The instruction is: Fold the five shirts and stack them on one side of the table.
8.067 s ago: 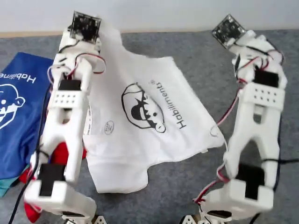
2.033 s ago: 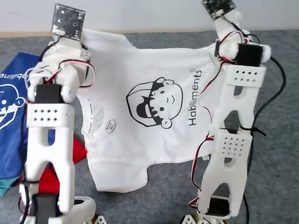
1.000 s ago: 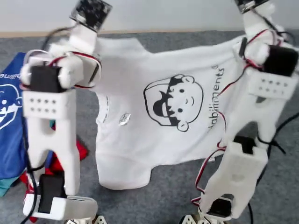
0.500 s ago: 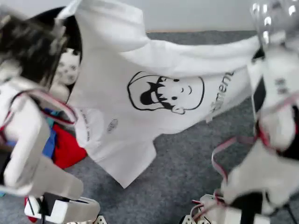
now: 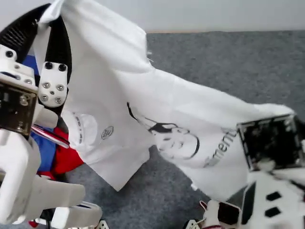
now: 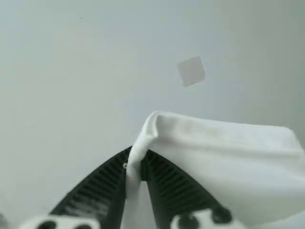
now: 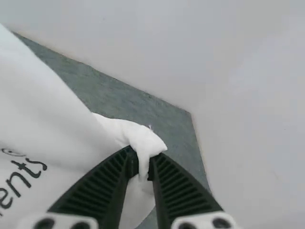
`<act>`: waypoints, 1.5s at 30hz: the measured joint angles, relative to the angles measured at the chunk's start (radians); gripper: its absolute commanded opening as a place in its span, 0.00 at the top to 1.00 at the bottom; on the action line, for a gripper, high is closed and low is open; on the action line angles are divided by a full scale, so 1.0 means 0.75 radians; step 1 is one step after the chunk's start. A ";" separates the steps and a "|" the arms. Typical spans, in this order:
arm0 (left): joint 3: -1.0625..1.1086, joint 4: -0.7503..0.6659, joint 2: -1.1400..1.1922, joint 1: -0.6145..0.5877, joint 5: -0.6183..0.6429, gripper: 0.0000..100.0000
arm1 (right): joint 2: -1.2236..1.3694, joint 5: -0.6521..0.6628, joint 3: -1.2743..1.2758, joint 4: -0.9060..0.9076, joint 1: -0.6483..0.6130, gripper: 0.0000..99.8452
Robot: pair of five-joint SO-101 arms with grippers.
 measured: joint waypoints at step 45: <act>0.358 0.002 -0.315 0.080 -0.160 1.00 | -0.336 -0.070 0.460 -0.027 0.006 0.99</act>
